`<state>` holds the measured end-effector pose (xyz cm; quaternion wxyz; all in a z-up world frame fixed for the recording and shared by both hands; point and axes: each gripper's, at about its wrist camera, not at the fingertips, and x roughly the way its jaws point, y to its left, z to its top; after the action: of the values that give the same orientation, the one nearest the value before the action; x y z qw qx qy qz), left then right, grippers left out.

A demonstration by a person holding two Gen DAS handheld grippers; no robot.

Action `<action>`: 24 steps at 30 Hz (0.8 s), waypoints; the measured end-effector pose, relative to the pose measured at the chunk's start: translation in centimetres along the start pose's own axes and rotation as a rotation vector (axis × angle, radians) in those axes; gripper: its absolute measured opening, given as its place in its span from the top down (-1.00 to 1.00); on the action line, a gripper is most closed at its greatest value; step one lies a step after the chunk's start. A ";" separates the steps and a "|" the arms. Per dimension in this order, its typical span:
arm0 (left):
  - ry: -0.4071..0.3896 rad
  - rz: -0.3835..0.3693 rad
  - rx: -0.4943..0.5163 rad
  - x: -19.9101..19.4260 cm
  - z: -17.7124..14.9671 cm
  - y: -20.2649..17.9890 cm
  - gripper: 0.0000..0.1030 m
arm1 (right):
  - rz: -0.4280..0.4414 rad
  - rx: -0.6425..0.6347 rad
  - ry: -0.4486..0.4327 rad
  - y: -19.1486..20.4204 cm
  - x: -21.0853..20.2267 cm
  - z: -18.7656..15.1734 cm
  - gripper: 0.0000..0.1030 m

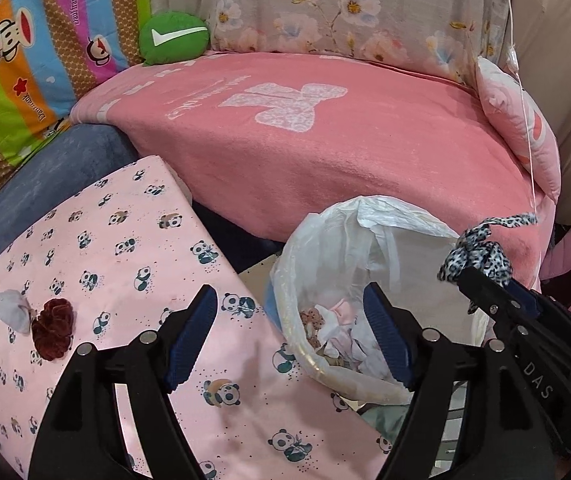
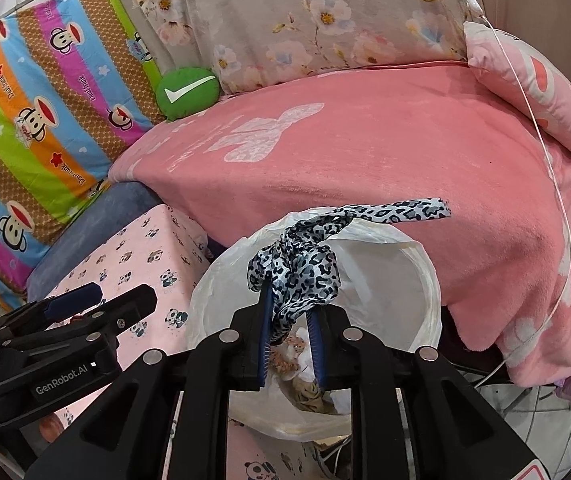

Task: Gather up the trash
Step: 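Open the left gripper to drop the blue sock while the right holds the scrunchie over the bin, then open the right gripper to drop the leopard-print scrunchie into the bin, then move both open grippers back over the blue sock and dark red scrunchie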

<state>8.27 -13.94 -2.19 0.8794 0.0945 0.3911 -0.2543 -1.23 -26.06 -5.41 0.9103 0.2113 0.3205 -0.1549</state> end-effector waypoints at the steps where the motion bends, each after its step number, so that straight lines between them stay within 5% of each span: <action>1: 0.001 0.005 -0.006 0.0 -0.1 0.4 -0.40 | 0.000 -0.001 -0.001 0.1 0.0 0.0 0.39; 4: 0.003 0.017 -0.021 0.0 -0.3 1.4 -0.41 | 0.003 -0.009 -0.002 1.0 0.3 0.1 0.19; 24: -0.018 0.075 -0.121 -2.5 -2.6 8.6 -0.41 | 0.058 -0.083 0.022 7.0 -0.3 -1.0 0.04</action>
<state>9.66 -4.76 -2.43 0.8959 0.0536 0.3940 -0.1980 0.93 -19.53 -3.90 0.9188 0.1844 0.3305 -0.1125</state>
